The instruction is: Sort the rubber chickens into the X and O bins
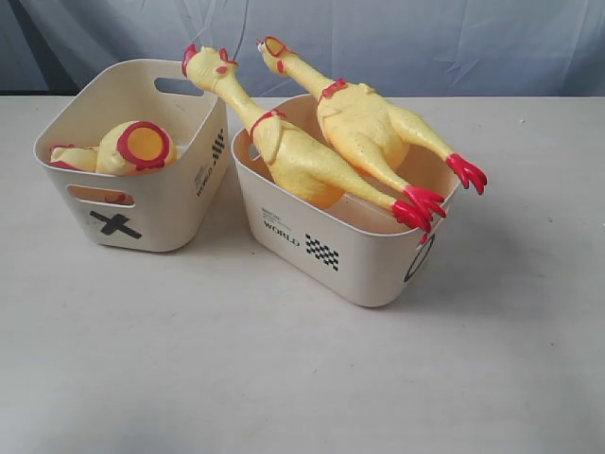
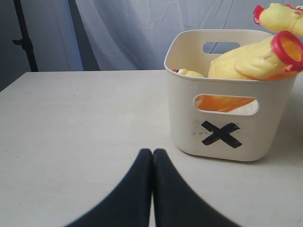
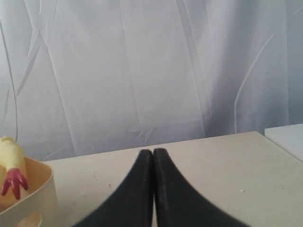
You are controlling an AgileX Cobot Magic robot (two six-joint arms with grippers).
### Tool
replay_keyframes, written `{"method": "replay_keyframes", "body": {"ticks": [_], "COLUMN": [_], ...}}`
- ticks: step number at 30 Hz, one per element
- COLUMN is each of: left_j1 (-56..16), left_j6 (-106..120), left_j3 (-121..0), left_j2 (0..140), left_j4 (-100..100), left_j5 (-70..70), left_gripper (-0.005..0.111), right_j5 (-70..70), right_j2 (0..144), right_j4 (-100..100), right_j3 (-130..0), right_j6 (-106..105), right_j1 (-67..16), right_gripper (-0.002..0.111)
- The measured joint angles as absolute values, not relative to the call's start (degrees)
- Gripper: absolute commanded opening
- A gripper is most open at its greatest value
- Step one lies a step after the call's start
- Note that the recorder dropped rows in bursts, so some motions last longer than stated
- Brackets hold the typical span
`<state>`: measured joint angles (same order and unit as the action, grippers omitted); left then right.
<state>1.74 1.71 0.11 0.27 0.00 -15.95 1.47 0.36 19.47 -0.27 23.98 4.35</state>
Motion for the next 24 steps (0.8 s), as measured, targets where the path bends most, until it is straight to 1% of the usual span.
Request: {"method": "replay_keyframes", "body": {"ticks": [4,5,7,14,24], "left_j1": [1.7,1.7,1.7,1.7,1.7], "left_j6": [1.7,1.7,1.7,1.7,1.7], "left_j3": [0.1,0.1,0.1,0.1,0.1], "left_j2": [0.3,0.3,0.3,0.3,0.3], "left_j4": [0.0,0.0,0.0,0.0,0.0], "left_j5": [-15.9,-15.9,-15.9,-15.9,-15.9], "left_gripper": [0.000,0.000,0.000,0.000,0.000], "right_j5": [5.9,9.8,14.4,17.2,17.8], "right_j2": [0.4,0.4,0.4,0.4,0.4], "right_j4": [5.1,-0.7,-2.3,0.0,-0.6], "right_j3": [-0.3,-0.2,-0.1,-0.1,-0.1], "right_j6": [7.8,0.5,-3.3,2.6,3.0], "right_j1": [4.3,4.3,4.3,4.3,4.3], "right_gripper": [-0.001,-0.001,-0.001,-0.001,-0.001]}}
